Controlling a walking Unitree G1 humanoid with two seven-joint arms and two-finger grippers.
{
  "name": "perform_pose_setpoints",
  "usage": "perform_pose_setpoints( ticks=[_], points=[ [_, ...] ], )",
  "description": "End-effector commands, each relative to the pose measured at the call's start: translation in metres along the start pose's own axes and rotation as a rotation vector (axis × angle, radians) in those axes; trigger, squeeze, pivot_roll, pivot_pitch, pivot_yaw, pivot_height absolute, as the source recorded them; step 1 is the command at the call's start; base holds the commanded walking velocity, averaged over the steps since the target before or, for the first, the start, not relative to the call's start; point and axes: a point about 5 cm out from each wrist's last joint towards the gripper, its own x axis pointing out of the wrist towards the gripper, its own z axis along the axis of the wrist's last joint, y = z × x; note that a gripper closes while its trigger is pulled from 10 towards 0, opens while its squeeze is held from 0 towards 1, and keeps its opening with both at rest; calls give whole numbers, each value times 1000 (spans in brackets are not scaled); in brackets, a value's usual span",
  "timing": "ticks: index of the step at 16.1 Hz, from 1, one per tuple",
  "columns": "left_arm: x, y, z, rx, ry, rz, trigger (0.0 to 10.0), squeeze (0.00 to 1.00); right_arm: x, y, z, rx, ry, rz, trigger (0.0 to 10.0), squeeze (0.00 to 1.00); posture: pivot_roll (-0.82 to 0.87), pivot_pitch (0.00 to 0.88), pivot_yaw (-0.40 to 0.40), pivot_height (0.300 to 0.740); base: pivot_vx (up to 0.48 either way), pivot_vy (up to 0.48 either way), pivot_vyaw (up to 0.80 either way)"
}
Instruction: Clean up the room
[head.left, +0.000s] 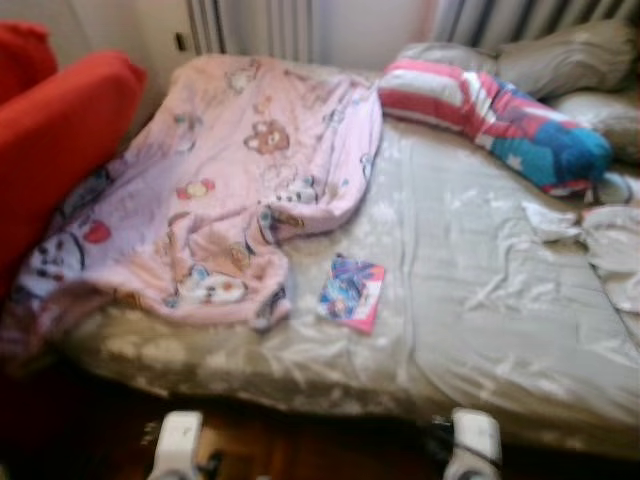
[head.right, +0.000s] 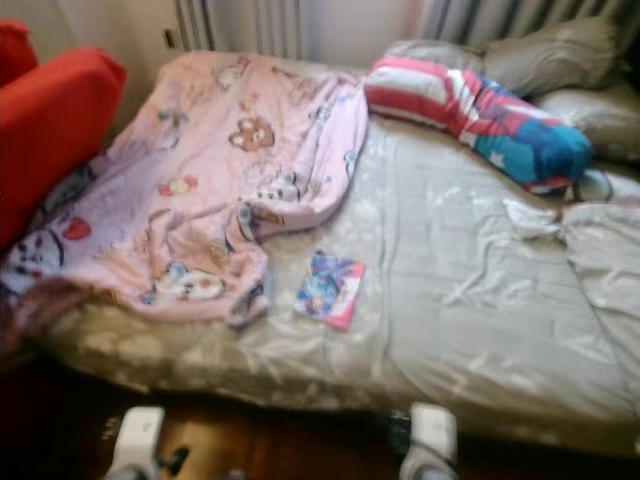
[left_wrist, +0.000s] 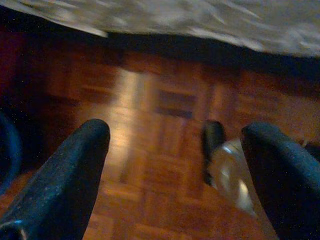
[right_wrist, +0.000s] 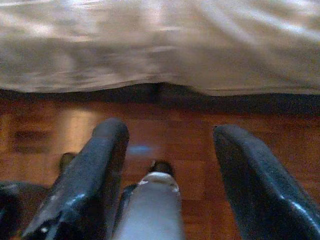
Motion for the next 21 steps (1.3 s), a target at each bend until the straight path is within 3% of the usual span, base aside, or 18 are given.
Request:
perform_pose_setpoints(
  ticks=[1, 6, 21],
  points=[
    [-2, -6, -9, -8, 30, -12, 10000, 0, -3, -12, -8, -9, 29, -31, 10000, 0, 135, 186, -17, 740, 0, 480, 0],
    [-2, -6, -8, -9, 26, -12, 10000, 0, -4, -13, -10, -7, 34, -34, 10000, 0, 135, 192, -18, 740, 0, 474, 0],
    [0, -11, 4, -41, -44, -32, 10000, 0, -4, -12, -11, 1, 32, -32, 10000, 0, 139, 209, -19, 740, 0, 0, 0]
  ],
)
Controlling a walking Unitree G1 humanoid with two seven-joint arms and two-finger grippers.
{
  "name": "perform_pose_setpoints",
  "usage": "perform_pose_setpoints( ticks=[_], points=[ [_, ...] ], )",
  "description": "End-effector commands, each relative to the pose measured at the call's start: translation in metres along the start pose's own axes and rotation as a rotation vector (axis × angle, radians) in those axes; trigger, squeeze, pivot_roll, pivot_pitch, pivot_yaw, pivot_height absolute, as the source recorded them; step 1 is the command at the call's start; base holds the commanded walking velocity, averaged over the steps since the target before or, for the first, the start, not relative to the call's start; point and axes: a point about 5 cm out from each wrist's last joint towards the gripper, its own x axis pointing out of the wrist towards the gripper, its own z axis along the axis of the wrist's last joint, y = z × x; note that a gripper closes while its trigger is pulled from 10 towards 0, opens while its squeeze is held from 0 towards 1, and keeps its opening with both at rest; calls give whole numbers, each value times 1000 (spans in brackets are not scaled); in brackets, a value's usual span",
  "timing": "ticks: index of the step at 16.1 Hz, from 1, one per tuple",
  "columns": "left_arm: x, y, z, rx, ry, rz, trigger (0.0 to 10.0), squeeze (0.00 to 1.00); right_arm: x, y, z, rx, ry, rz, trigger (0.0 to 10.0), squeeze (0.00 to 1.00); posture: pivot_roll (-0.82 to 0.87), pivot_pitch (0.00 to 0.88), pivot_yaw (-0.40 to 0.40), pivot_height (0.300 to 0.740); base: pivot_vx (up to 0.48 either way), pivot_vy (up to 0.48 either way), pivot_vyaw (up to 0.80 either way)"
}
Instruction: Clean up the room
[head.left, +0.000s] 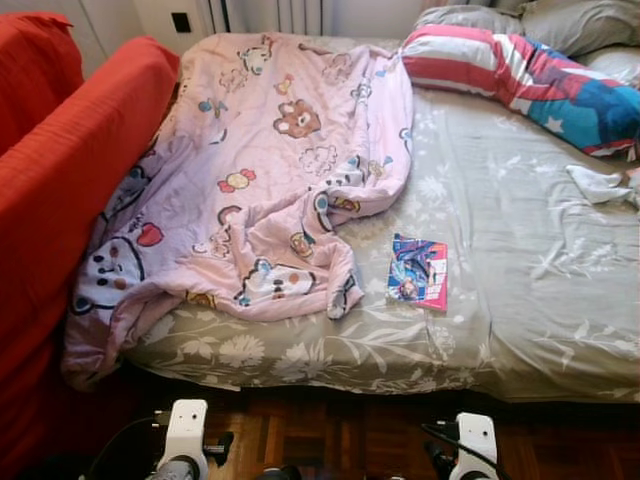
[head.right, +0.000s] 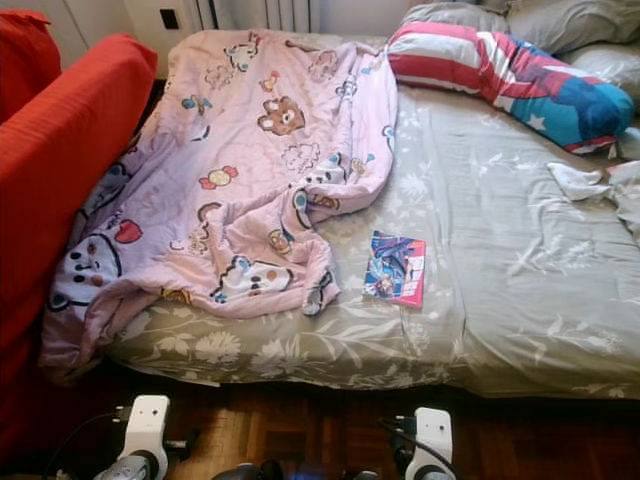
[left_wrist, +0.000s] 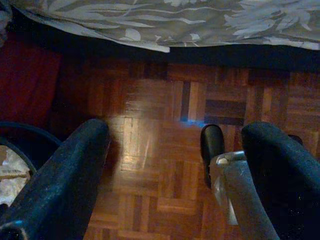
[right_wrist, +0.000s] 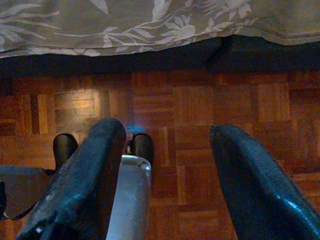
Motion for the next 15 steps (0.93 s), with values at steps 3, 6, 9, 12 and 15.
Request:
perform_pose_setpoints(
  ticks=[3, 6, 9, 12, 15],
  points=[
    [-2, -1, -7, -15, 15, -9, 10000, 0, -2, -2, -9, 12, 27, -10, 10000, 0, 140, 207, -19, 740, 84, 0, 0],
    [-2, -1, -7, -18, 12, -11, 10000, 0, -2, -3, -8, 34, 18, -17, 10000, 0, 138, 204, -18, 740, 305, 0, 0],
    [-2, -2, -6, -18, 12, -12, 10000, 0, -2, -3, -9, 50, 27, -22, 10000, 0, 139, 206, -17, 740, 307, 0, -410],
    [-2, -2, -6, -20, 12, -11, 10000, 0, -2, -3, -7, 46, 19, -20, 10000, 0, 141, 205, -16, 740, 314, 0, 0],
    [-2, -2, -6, -20, 13, -10, 10000, 0, -1, -2, -5, 50, 10, -18, 10000, 0, 141, 208, -16, 740, 328, 0, 0]
  ],
)
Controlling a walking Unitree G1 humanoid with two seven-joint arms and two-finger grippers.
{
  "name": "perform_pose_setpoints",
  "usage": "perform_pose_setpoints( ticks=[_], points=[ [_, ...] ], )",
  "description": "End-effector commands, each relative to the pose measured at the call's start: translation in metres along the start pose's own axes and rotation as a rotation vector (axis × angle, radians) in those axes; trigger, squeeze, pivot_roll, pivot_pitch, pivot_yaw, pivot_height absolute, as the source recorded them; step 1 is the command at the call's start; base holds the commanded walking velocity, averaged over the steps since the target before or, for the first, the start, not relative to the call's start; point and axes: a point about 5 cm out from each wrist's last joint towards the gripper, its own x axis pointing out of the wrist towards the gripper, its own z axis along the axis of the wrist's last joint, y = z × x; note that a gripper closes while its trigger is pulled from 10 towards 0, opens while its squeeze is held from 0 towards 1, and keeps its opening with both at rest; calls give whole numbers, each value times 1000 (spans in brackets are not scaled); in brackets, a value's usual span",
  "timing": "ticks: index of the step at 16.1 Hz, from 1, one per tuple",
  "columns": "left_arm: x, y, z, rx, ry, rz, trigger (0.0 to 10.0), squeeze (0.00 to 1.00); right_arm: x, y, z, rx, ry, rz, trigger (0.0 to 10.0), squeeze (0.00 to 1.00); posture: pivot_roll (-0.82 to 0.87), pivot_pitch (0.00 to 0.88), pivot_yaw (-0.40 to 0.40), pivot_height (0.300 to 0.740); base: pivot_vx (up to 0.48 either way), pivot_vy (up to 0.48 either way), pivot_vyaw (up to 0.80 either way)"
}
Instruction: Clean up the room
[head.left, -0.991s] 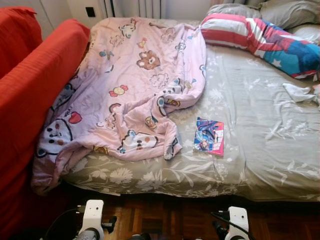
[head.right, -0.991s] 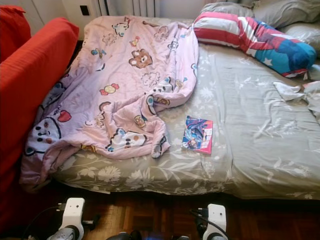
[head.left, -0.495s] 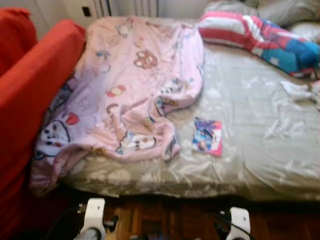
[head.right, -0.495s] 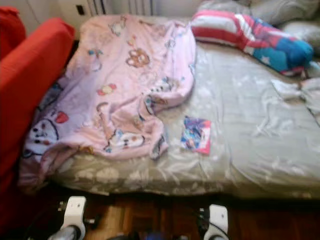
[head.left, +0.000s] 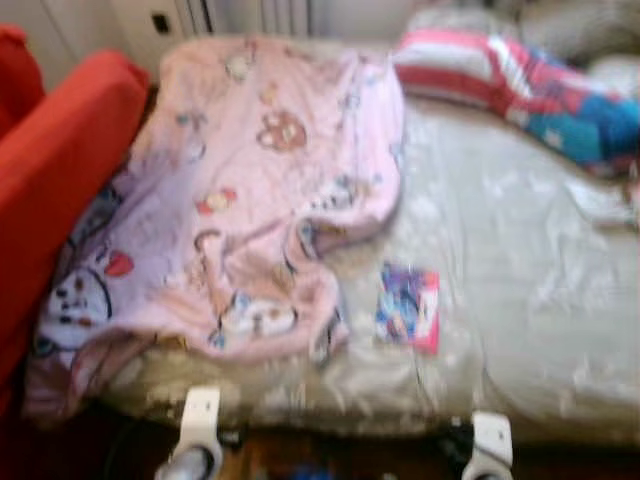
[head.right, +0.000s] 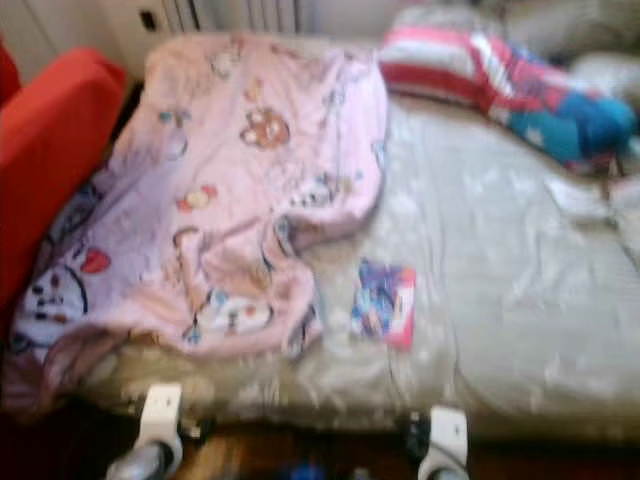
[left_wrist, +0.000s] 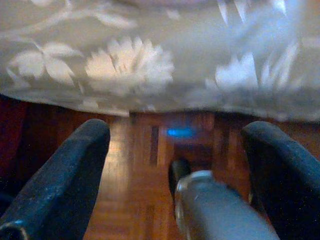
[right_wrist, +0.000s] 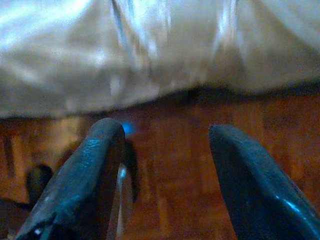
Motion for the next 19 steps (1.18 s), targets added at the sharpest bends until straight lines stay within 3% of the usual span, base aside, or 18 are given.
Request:
perform_pose_setpoints(
  ticks=[1, 5, 8, 10, 11, 14, 16, 19],
  points=[
    [-7, 10, -19, -9, 67, 33, 10000, 0, -2, 8, -12, 18, 34, 15, 10000, 0, 142, 208, -16, 740, 322, 0, 0],
    [-6, 10, -18, -7, 62, 30, 10000, 0, -1, 8, -7, 24, 16, 14, 10000, 0, 141, 215, -17, 740, 0, 0, 0],
    [-2, 9, -3, -14, -4, 26, 10000, 0, 2, 8, 8, 37, -45, 13, 10000, 0, 140, 221, -20, 740, 0, 0, 0],
    [3, 11, 23, -65, -123, 28, 10000, 0, 6, 9, 38, 28, -170, 23, 10000, 0, 135, 228, -21, 740, 0, 0, 0],
    [3, 11, 25, -68, -133, 28, 10000, 0, 6, 9, 40, 28, -179, 25, 10000, 0, 135, 228, -21, 740, 0, 0, 0],
    [2, 14, 76, -85, -403, 11, 10000, 0, 4, 9, 92, 28, -421, 48, 10000, 0, 138, 234, -29, 740, 0, 0, 0],
    [-3, 18, 82, -76, -474, 13, 10000, 0, 0, 8, 105, 20, -511, 62, 10000, 0, 136, 239, -34, 740, 0, 0, 0],
    [-7, 16, 82, -74, -520, -6, 10000, 0, -3, 8, 108, 19, -567, 69, 10000, 0, 131, 247, -40, 740, 0, 0, 0]
  ],
)
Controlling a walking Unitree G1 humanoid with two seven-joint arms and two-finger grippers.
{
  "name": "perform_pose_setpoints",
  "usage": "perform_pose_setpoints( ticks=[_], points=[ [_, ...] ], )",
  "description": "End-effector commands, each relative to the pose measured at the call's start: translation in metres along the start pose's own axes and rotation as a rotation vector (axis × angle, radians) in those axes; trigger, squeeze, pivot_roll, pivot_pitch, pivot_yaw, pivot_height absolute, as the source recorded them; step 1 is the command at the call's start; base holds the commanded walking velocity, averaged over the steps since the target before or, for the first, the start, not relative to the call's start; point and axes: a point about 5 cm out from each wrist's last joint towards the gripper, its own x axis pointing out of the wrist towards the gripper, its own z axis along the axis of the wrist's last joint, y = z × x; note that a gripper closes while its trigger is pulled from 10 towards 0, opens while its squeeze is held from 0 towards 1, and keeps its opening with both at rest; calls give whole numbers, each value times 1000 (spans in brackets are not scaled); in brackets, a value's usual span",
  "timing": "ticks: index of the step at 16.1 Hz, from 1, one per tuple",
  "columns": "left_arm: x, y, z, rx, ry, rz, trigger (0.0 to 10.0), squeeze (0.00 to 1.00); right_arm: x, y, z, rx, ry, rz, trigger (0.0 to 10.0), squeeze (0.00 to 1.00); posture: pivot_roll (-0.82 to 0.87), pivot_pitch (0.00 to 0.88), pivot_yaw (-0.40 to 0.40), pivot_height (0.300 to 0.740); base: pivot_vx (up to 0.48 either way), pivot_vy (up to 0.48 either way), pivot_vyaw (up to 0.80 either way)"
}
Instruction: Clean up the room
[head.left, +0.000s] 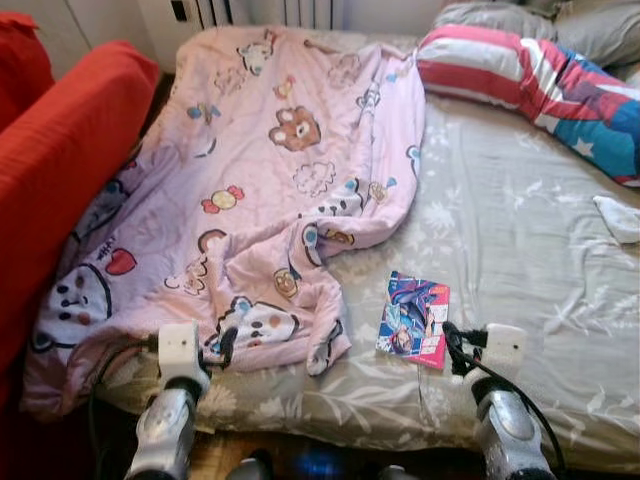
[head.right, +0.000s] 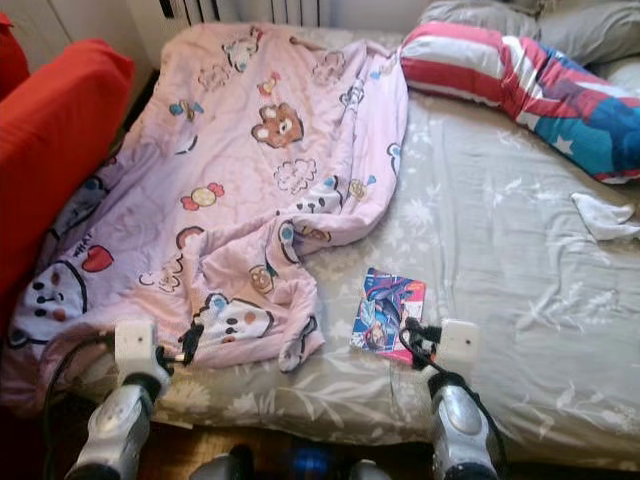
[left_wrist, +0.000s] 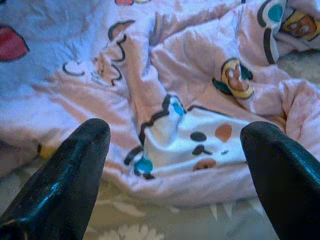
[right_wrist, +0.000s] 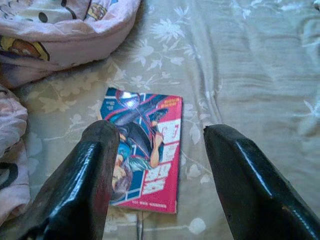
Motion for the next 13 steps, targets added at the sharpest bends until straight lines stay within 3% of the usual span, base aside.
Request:
perform_pose_setpoints(
  ticks=[1, 5, 13],
  points=[
    [-3, 0, -2, -6, -7, -4, 10000, 0, -5, -1, -6, 9, 6, -4, 10000, 0, 130, 247, -40, 740, 0, 0, 0],
    [3, -7, 4, -5, -13, -23, 10000, 0, -1, 8, -6, 23, 24, -5, 10000, 0, 129, 233, -45, 740, 0, 0, -178],
    [2, -4, 4, 22, -9, -35, 10000, 0, 1, 9, 1, 15, -8, -10, 10000, 0, 140, 209, -42, 740, 290, 0, 0]
  ],
)
